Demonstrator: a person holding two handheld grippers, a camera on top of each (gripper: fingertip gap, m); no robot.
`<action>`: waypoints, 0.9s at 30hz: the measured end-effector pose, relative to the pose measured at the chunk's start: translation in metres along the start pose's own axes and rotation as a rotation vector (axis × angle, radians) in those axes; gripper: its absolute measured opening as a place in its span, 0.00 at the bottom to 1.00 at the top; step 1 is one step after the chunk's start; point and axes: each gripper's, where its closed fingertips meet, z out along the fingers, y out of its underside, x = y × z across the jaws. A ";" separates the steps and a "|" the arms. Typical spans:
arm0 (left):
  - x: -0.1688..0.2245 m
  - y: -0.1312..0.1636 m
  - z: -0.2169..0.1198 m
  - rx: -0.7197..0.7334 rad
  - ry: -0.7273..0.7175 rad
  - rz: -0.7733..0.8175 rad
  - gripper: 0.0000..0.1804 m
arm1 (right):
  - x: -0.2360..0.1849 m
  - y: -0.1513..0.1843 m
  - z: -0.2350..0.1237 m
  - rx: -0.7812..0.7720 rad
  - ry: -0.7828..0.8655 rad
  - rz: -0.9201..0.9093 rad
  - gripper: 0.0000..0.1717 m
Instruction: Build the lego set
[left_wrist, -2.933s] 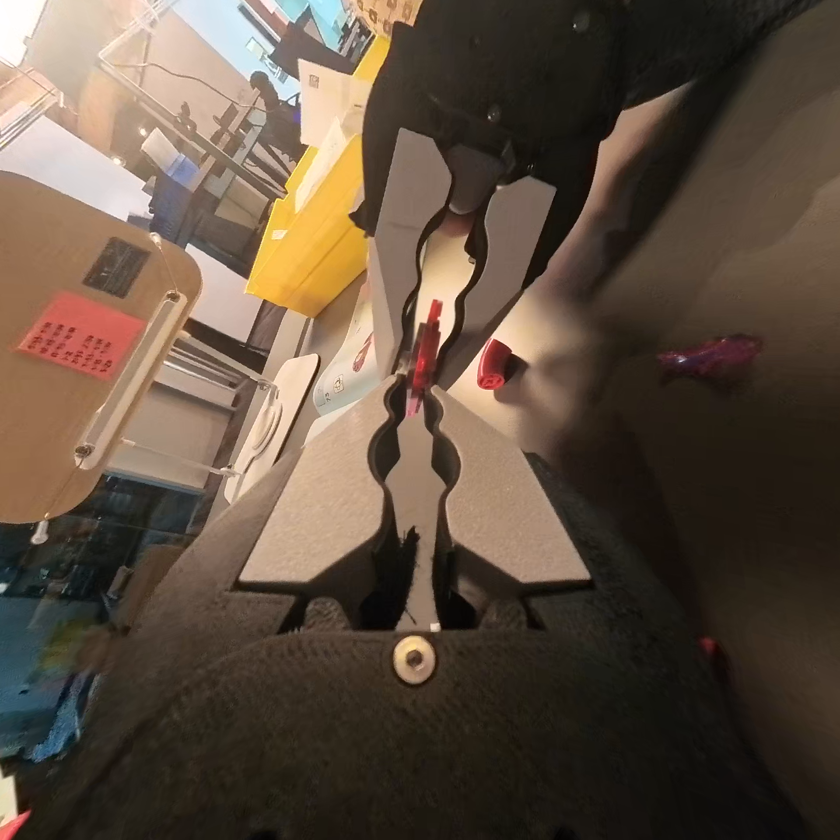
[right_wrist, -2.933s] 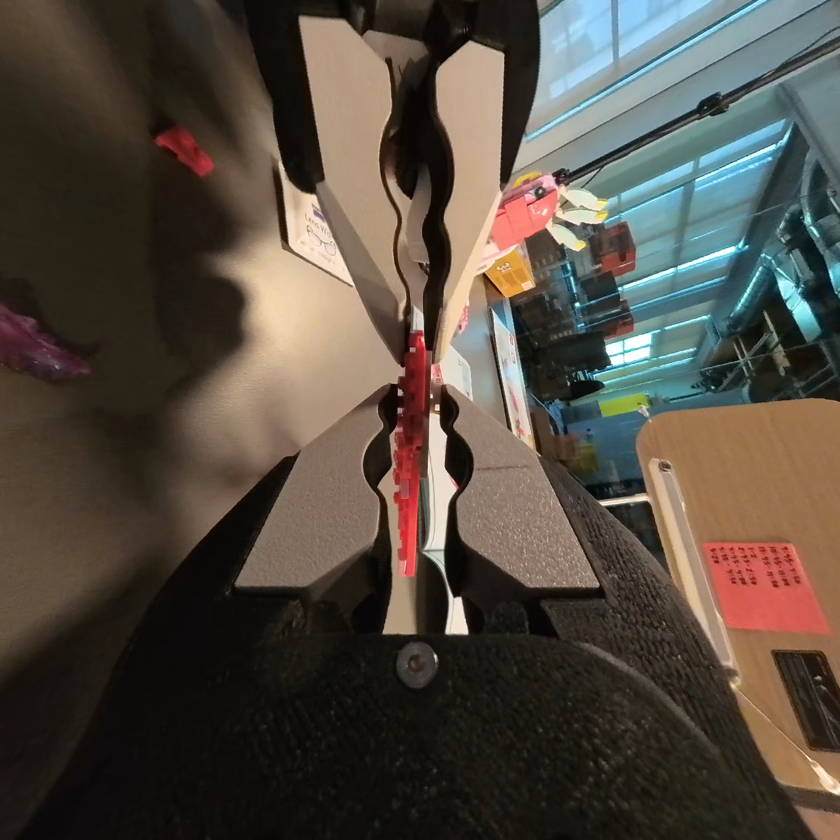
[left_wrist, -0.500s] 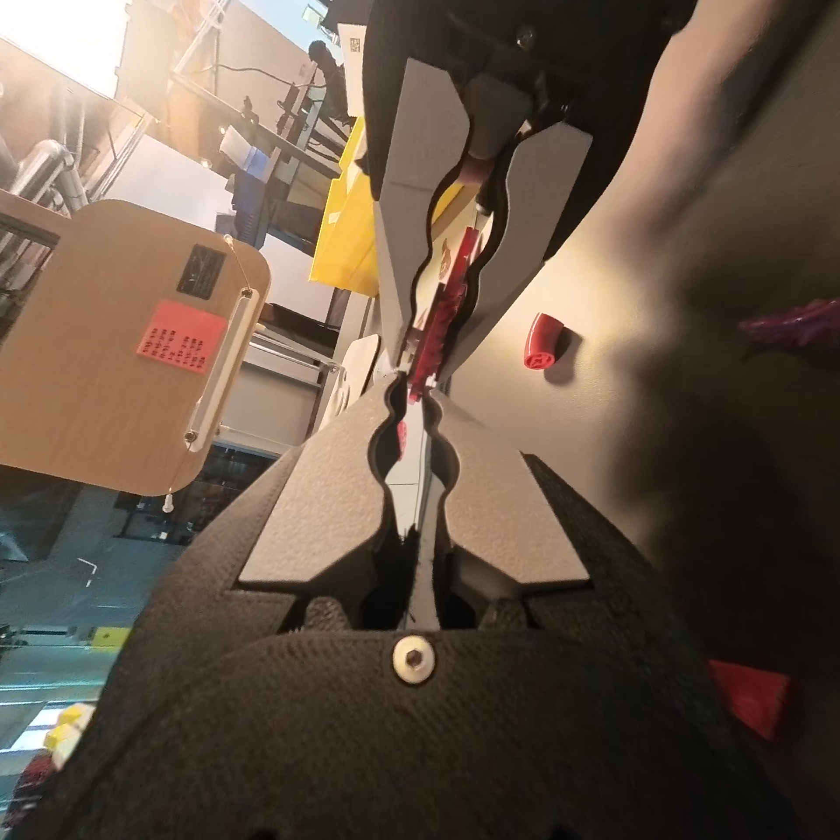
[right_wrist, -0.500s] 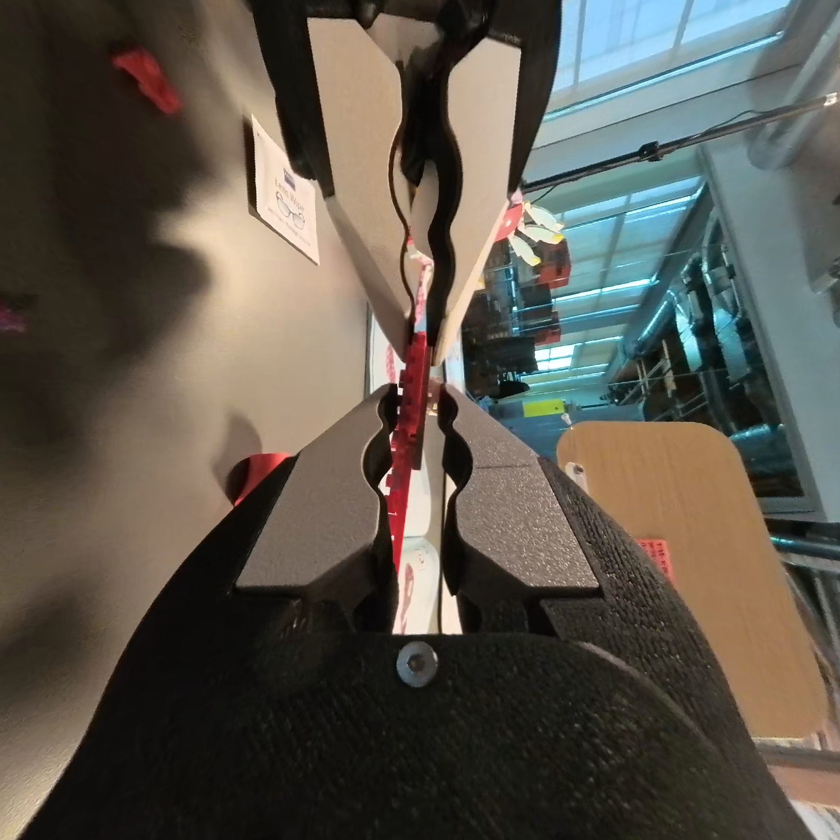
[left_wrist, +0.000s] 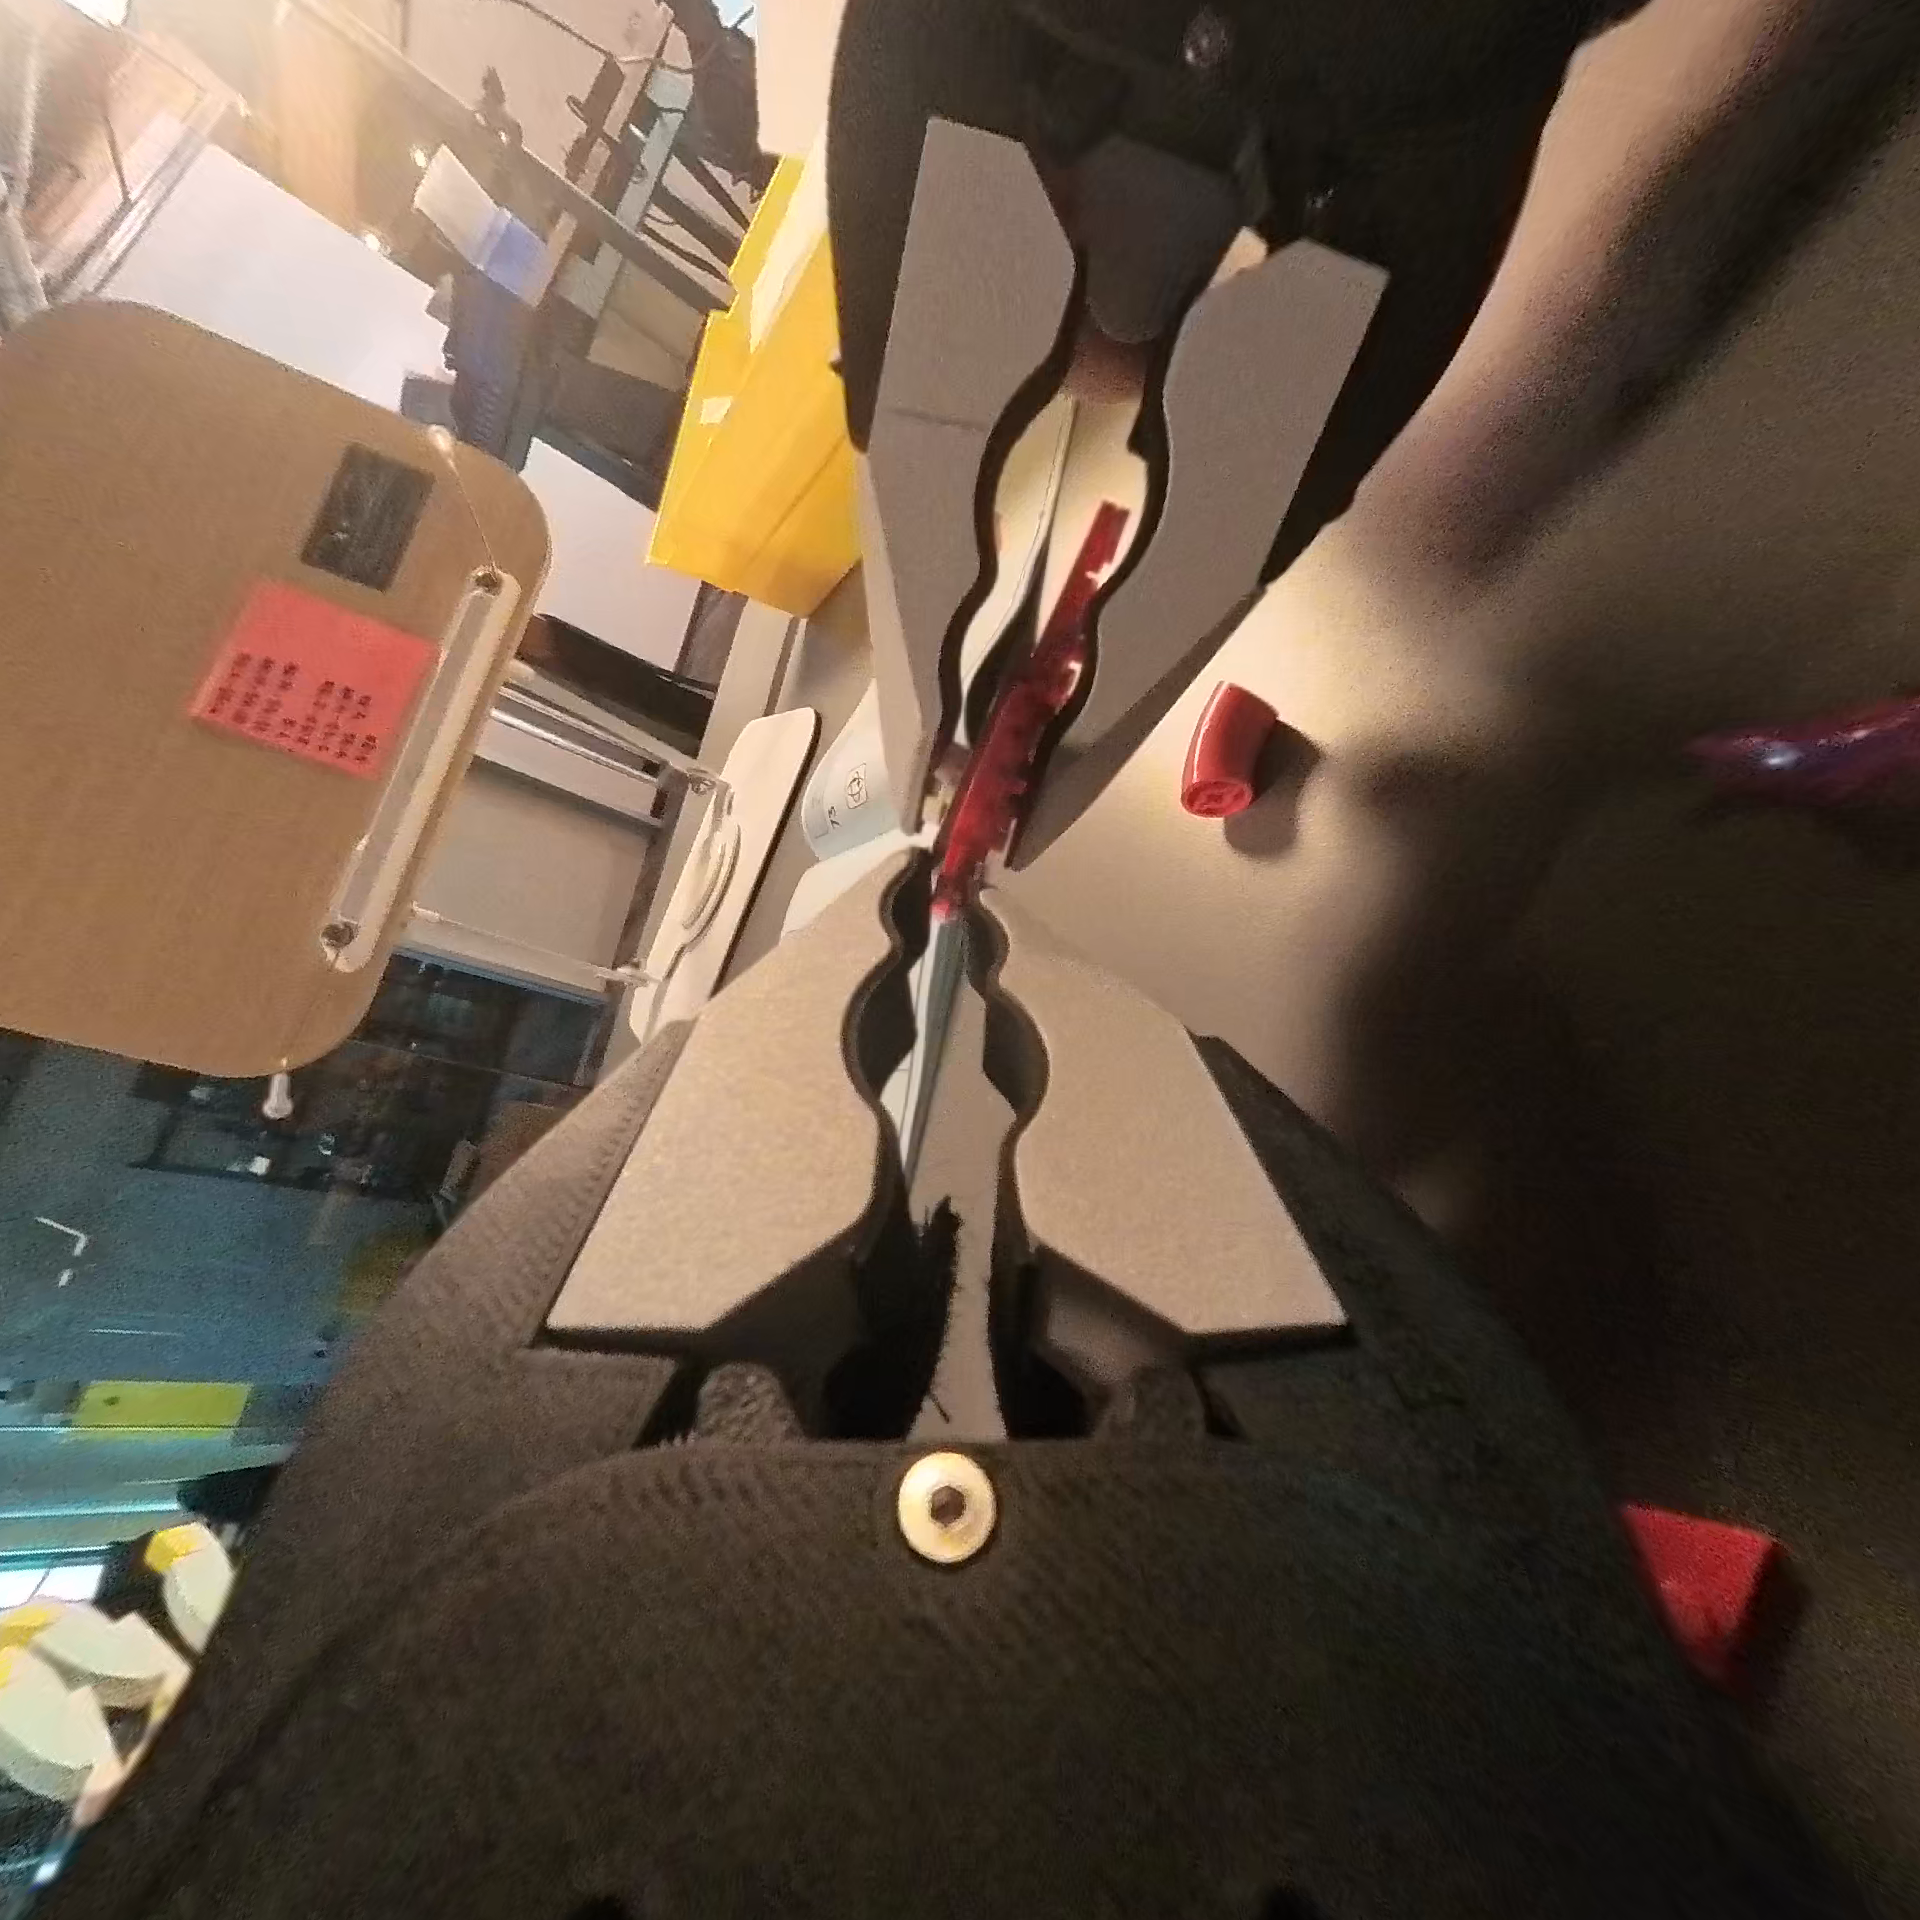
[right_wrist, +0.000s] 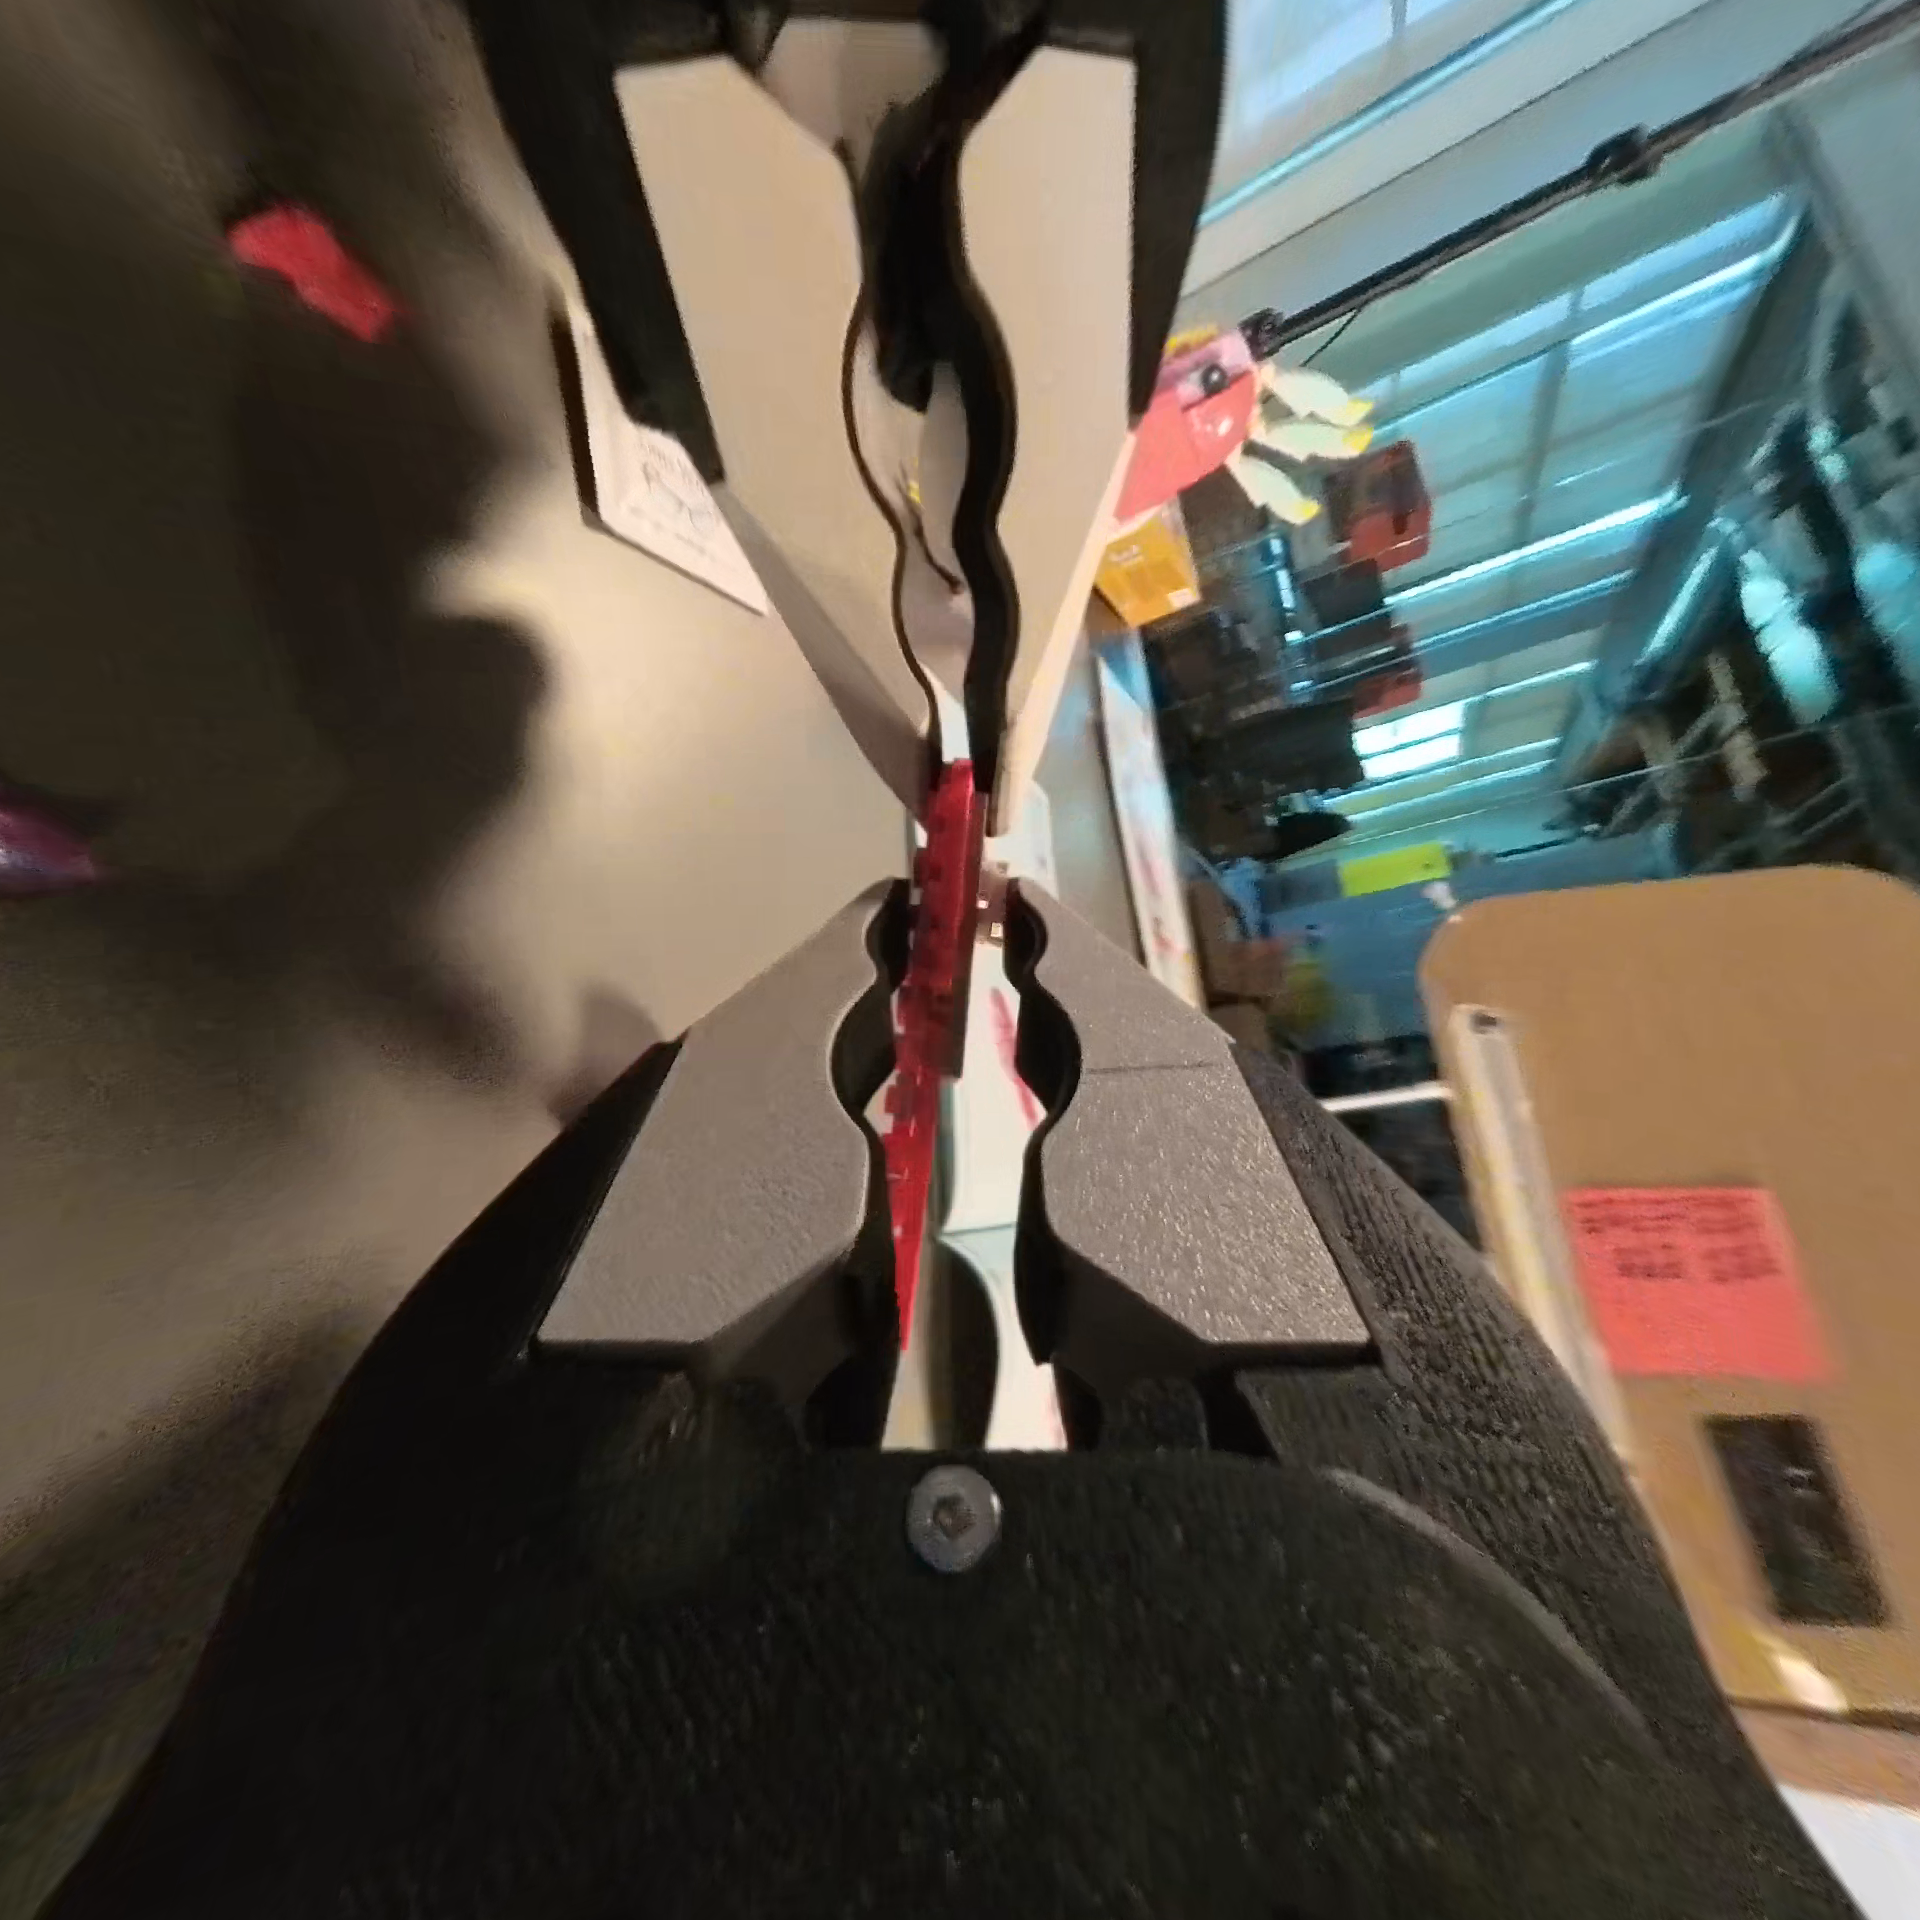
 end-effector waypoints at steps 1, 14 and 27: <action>-0.001 0.001 0.000 0.000 -0.001 -0.007 0.03 | 0.000 -0.001 0.000 0.015 -0.016 0.053 0.08; -0.004 0.005 0.003 -0.071 -0.049 0.019 0.03 | 0.002 0.005 0.005 -0.064 0.040 -0.031 0.09; -0.011 0.006 0.004 -0.108 -0.125 0.058 0.02 | 0.010 0.008 0.010 -0.170 0.113 -0.097 0.08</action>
